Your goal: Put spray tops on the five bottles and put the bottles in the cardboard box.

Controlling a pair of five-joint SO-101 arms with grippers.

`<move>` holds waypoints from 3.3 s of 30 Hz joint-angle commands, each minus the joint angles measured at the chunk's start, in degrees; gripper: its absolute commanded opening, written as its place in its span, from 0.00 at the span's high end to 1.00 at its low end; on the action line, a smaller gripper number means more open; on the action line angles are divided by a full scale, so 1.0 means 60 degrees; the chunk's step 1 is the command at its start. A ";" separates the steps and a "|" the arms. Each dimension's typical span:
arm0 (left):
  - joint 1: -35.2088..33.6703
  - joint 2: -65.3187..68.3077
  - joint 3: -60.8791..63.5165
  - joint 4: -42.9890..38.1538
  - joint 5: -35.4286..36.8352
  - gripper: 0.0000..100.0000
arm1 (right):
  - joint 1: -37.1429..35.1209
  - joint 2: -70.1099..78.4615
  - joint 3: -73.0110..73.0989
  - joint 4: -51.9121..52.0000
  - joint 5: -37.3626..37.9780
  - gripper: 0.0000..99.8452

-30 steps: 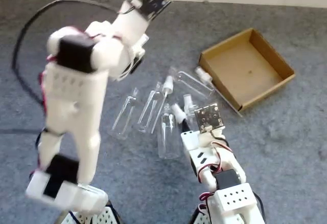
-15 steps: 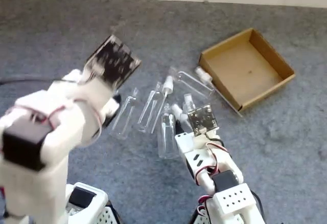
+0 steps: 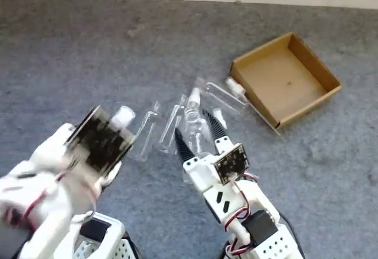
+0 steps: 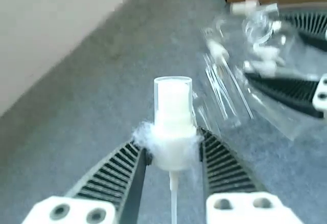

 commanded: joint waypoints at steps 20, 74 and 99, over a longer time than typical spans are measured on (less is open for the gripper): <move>0.0432 -0.0842 0.3714 -0.8938 0.6769 1.00 | -0.0212 -0.0037 0.0989 -0.0007 -0.0088 0.79; 0.1136 -0.1663 0.7055 -1.4564 0.9070 1.00 | -0.0198 -0.0022 0.1253 0.0432 -0.0029 0.79; 0.2821 -0.1663 1.0264 -1.4974 0.6154 1.00 | -0.0183 -0.0022 0.1253 0.0447 -0.0029 0.79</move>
